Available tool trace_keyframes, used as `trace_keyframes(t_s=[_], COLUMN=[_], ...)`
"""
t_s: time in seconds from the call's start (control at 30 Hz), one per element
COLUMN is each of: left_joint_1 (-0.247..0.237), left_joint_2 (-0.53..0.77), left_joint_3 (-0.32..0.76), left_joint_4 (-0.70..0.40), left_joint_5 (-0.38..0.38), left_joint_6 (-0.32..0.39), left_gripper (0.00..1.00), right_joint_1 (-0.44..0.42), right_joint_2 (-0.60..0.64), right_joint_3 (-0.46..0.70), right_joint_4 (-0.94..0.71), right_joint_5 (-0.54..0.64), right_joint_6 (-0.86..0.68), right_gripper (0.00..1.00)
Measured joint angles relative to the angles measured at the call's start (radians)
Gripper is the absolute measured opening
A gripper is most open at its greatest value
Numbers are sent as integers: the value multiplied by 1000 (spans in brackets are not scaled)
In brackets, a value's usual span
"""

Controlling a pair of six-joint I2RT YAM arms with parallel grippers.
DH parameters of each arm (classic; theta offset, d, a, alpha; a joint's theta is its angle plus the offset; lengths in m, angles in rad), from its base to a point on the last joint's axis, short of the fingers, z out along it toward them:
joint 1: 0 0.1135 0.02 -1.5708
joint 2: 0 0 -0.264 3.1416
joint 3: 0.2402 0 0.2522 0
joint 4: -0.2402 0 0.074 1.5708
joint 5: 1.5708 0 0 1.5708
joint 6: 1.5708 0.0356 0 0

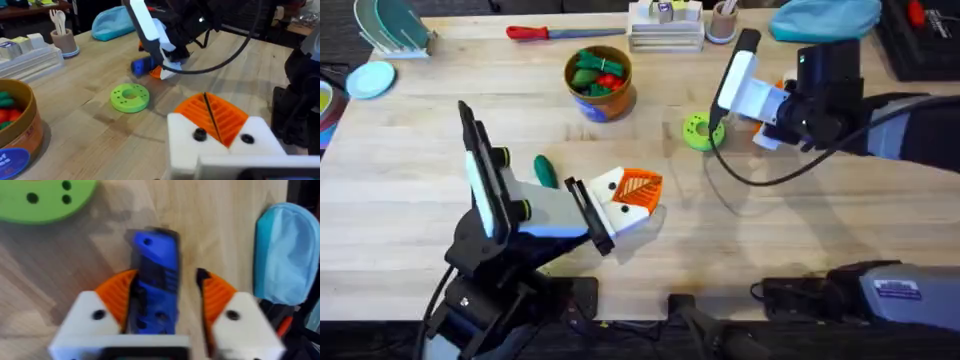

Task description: Pick up the gripper from the table and insert it into the empty holder that is missing its gripper. Then pick up a screw, insert it into the mounting hole, and use the screwdriver to tighten it. Finally, clean up the table by picking up the vegetable and placing it into the bucket.

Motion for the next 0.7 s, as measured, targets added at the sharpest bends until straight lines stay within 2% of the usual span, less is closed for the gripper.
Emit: trace_keyframes(t_s=[0.03, 0.07, 0.13, 0.3, 0.33, 0.37, 0.53, 0.6, 0.7], left_joint_1=[0, 0, 0, 0, 0, 0, 0, 0, 0], left_joint_2=[0, 0, 0, 0, 0, 0, 0, 0, 0], left_joint_3=[0, 0, 0, 0, 0, 0, 0, 0, 0], left_joint_4=[0, 0, 0, 0, 0, 0, 0, 0, 0], left_joint_5=[0, 0, 0, 0, 0, 0, 0, 0, 0], left_joint_6=[0, 0, 0, 0, 3, 4, 3, 1, 1], left_gripper=[4, 4, 4, 5, 46, 150, 936, 987, 992], right_joint_1=[1, 1, 7, 44, 54, 67, 131, 150, 167], right_joint_2=[-2, -6, -10, -11, -11, -13, -58, -98, -167], right_joint_3=[11, 21, 27, 27, 27, 27, 25, 25, 25], right_joint_4=[-4, -9, -30, -42, -44, -48, -87, -102, -118], right_joint_5=[1, 2, -1, 50, 66, 84, 139, 149, 159], right_joint_6=[0, 0, 13, 101, 125, 153, 303, 359, 439], right_gripper=[861, 955, 987, 991, 991, 991, 991, 991, 992])
